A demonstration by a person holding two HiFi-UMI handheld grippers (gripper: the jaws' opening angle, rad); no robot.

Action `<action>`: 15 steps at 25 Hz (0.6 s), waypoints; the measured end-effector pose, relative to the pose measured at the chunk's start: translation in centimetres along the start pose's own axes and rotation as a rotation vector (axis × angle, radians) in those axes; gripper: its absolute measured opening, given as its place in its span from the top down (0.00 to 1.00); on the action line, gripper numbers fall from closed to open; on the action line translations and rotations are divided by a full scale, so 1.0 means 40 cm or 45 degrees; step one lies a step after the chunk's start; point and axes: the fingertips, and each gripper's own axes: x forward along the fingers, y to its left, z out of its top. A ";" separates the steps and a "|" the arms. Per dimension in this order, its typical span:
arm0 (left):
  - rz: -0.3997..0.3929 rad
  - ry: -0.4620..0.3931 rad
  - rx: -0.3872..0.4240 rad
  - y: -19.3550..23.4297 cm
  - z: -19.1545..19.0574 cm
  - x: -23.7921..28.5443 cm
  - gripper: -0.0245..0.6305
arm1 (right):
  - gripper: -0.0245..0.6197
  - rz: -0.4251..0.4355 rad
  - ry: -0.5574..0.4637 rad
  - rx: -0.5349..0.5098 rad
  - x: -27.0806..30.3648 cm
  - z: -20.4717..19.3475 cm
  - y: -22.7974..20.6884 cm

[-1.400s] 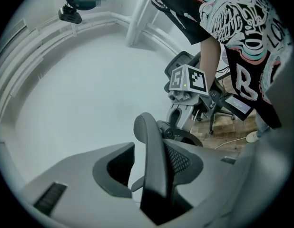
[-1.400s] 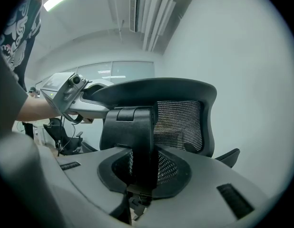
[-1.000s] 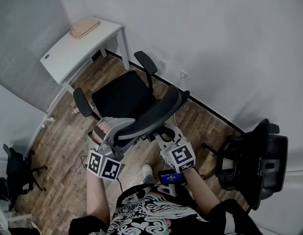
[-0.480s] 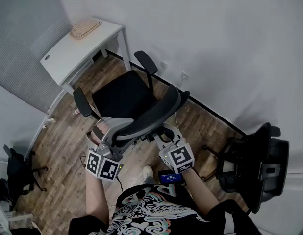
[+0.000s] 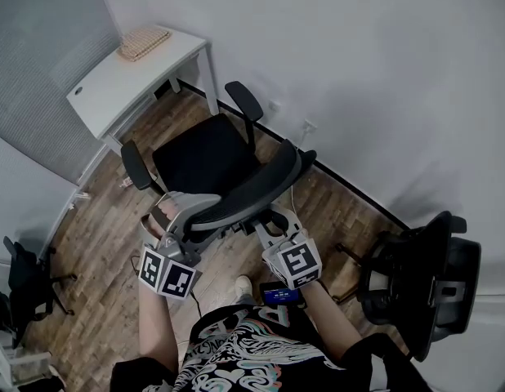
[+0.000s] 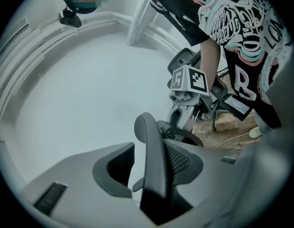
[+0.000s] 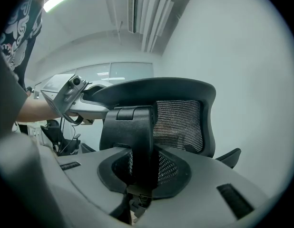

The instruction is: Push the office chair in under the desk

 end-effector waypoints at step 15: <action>0.001 -0.012 0.004 0.024 -0.023 0.013 0.66 | 0.87 -0.009 -0.002 -0.001 0.032 0.007 -0.015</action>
